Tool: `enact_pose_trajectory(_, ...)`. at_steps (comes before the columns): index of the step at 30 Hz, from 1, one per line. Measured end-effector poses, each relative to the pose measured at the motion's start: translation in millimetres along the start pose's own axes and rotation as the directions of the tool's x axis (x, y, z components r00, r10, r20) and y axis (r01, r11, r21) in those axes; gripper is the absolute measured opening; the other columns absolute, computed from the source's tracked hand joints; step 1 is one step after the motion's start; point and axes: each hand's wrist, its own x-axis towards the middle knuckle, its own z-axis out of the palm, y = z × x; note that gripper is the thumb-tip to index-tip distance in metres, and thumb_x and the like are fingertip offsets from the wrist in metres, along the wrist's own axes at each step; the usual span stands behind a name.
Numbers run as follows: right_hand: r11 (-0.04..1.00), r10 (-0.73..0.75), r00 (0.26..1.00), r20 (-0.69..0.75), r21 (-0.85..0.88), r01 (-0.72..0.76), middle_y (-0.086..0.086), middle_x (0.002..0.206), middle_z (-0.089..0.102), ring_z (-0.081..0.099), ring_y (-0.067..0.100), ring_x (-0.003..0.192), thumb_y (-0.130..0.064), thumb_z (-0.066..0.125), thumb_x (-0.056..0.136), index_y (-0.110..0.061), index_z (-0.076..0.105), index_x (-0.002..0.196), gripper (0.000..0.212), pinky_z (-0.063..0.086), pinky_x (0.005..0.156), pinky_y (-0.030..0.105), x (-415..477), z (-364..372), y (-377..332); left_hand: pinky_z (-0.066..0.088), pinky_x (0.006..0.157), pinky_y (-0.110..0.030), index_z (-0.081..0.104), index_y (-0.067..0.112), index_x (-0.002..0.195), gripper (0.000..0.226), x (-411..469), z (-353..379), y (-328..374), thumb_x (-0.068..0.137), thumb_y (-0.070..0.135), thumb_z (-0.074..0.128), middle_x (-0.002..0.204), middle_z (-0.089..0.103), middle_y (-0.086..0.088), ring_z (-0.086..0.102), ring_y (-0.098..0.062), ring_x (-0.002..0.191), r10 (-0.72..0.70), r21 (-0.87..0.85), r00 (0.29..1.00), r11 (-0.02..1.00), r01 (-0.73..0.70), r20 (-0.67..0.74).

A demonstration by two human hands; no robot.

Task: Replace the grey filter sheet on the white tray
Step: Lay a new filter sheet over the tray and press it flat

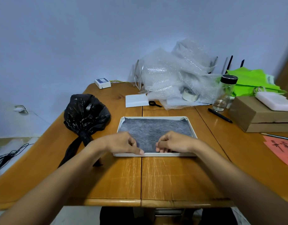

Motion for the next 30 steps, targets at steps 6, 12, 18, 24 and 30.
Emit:
enact_pose_trajectory(6,0.913,0.047,0.991,-0.129,-0.397,-0.095,-0.004,0.059,0.062,0.052,0.01,0.054,-0.044,0.055,0.099,-0.017,0.071,0.065,0.046,0.042,0.059,0.027,-13.6,-25.5,26.1,0.038,0.063,-0.018,0.076,0.021,0.086,0.027,-11.6,-5.3,-2.2,0.085,0.048,0.077,0.071,0.064,0.017,0.054,0.003,0.067,0.027,0.321,0.999,0.947,-0.017,-0.029)
enact_pose_trajectory(12,0.729,0.083,0.978,-0.191,-0.658,-0.191,0.004,0.071,0.066,0.062,0.018,0.07,-0.051,0.045,0.1,-0.011,0.07,0.072,0.055,0.048,0.067,0.034,-17.8,-36.5,38.9,0.045,0.07,-0.025,0.072,0.025,0.095,0.036,-14.2,-5.4,1.6,0.088,0.06,0.067,0.085,0.065,0.013,0.056,-0.003,0.08,-0.067,0.455,0.998,0.889,0.056,0.007)
enact_pose_trajectory(18,0.582,-0.154,0.912,-0.379,-0.781,-0.227,0.002,0.089,0.065,0.061,0.021,0.083,-0.044,0.048,0.097,-0.017,0.062,0.088,0.032,0.05,0.075,0.034,-26.5,-29.2,27.4,0.05,0.076,-0.031,0.072,0.022,0.103,0.036,-16.1,-14.4,6.2,0.097,0.054,0.056,0.094,0.066,0.005,0.063,-0.015,0.09,-0.031,0.461,0.985,0.881,0.107,-0.17)
enact_pose_trajectory(24,0.617,-0.003,0.946,-0.325,-0.745,-0.254,0.002,0.161,0.033,0.032,0.02,0.146,-0.039,0.033,0.106,-0.019,0.036,0.153,0.052,0.028,0.117,0.038,-23.7,-31.2,53.6,0.0,0.128,-0.042,0.008,0.025,0.163,0.064,-7.8,14.5,-19.0,0.107,0.053,0.018,0.172,0.001,0.004,-0.008,-0.016,0.158,-0.274,0.53,0.941,0.778,0.337,-0.197)
enact_pose_trajectory(30,0.479,-0.015,0.942,-0.335,-0.83,-0.287,0.009,0.154,0.043,0.035,0.024,0.143,-0.018,0.044,0.099,-0.012,0.047,0.146,0.048,0.028,0.119,0.04,-21.6,-30.4,49.8,0.003,0.127,-0.045,0.01,0.015,0.163,0.067,-1.2,15.1,-15.8,0.105,0.045,0.025,0.171,-0.013,-0.002,-0.016,-0.02,0.157,-0.354,0.533,0.902,0.727,0.432,-0.248)
